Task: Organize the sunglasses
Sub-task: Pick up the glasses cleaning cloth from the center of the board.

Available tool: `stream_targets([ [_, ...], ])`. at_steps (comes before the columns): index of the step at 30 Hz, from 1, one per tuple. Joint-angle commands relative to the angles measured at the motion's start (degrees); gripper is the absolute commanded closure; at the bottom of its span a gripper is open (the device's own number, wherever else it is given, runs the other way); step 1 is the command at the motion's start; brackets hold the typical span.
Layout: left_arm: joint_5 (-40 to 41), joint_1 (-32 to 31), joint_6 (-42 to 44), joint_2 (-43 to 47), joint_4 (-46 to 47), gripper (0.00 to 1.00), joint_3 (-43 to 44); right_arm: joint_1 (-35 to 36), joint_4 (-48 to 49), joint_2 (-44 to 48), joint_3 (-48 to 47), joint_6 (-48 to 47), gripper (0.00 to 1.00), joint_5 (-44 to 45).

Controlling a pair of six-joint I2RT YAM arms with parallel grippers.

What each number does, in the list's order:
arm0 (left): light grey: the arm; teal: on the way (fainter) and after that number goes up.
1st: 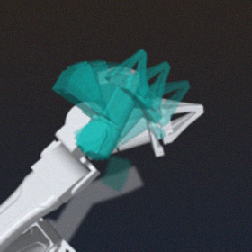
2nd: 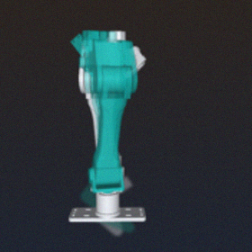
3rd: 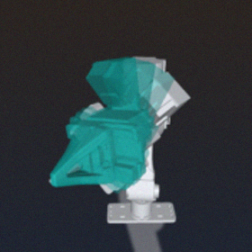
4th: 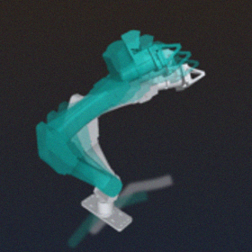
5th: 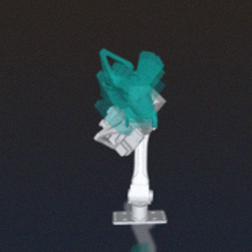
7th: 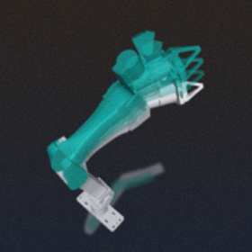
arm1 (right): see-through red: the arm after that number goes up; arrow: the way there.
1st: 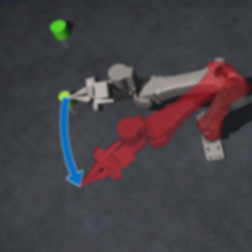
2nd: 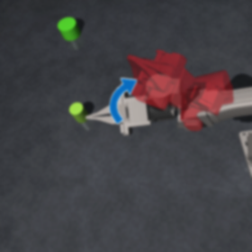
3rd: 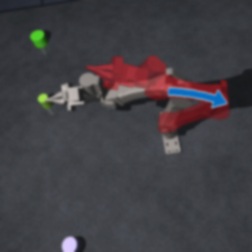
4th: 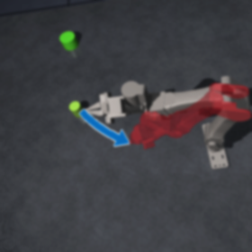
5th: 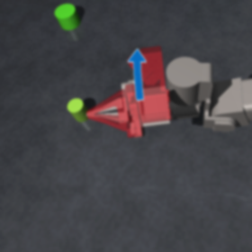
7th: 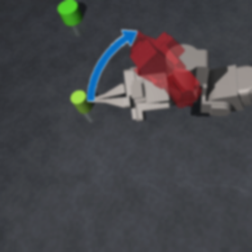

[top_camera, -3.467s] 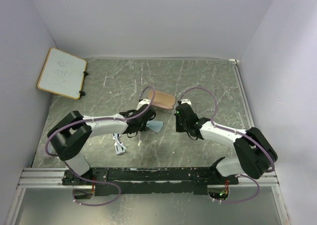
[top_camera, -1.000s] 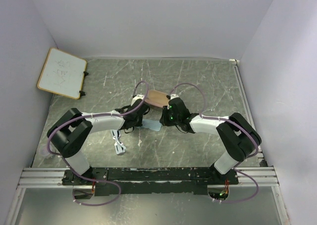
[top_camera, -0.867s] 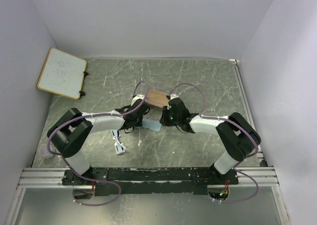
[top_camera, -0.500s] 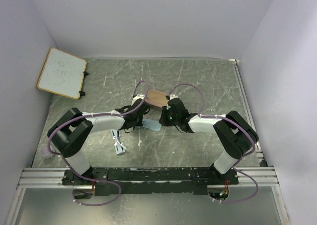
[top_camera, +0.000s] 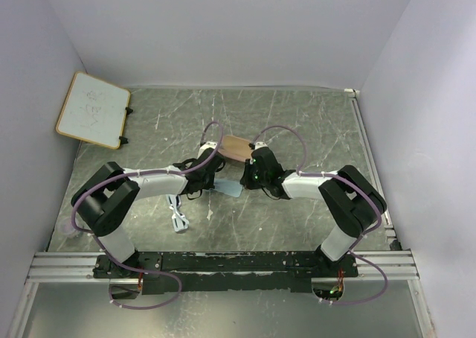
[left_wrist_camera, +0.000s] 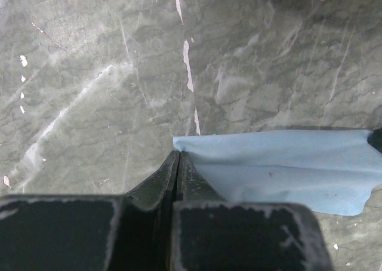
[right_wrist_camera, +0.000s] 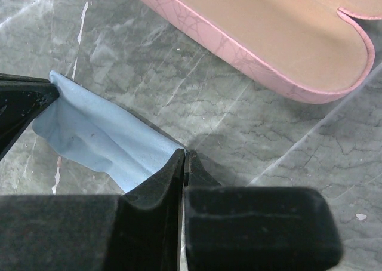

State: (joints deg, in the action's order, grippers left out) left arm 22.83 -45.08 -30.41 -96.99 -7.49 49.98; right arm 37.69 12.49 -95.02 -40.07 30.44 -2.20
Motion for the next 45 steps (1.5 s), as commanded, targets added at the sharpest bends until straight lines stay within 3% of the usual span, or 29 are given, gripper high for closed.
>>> stream_targets([
  [1,0.3,0.3,0.3,0.9,1.8,0.93,0.0,0.3,-1.0,0.2,-0.5,-0.8,1.0,0.8],
  [17,2.7,0.3,0.7,6.1,2.3,0.93,-0.3,0.3,-4.7,8.0,-4.2,-5.4,1.0,4.7],
  [32,1.0,-1.4,-1.2,12.5,-1.5,0.93,-1.6,1.6,-9.4,15.9,-2.5,-3.9,1.0,5.3],
  [45,2.0,-3.4,-1.6,11.4,-1.2,0.93,-2.5,3.4,-10.9,19.5,1.2,-1.9,1.0,7.6],
])
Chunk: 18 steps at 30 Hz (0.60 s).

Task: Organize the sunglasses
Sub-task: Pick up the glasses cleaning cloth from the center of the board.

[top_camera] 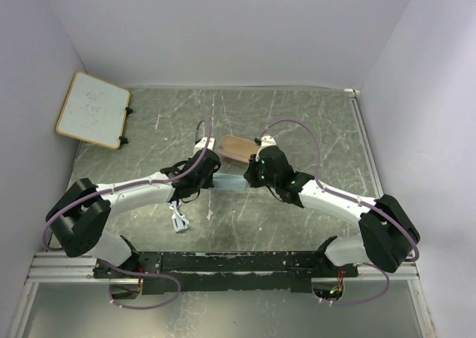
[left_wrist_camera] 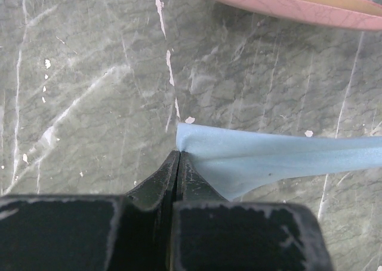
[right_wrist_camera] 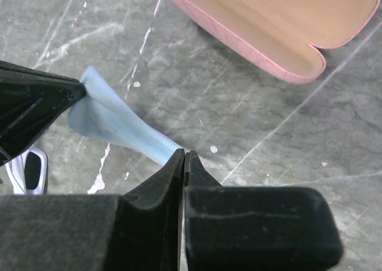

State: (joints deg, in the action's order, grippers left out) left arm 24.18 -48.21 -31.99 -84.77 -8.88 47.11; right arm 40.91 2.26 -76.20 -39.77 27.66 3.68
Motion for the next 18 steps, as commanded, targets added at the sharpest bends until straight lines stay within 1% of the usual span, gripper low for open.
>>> stream_targets([
  [1,0.8,-0.3,0.2,-1.2,0.4,0.93,0.6,0.2,-0.4,0.7,1.0,0.9,1.0,1.7],
  [9,0.0,-0.3,0.8,-4.0,1.8,0.93,1.5,0.2,-0.2,-0.4,1.1,0.8,1.0,2.5],
  [18,1.5,-0.2,2.6,-6.9,3.0,0.93,3.9,0.3,0.7,-2.4,0.1,0.1,1.0,4.1],
])
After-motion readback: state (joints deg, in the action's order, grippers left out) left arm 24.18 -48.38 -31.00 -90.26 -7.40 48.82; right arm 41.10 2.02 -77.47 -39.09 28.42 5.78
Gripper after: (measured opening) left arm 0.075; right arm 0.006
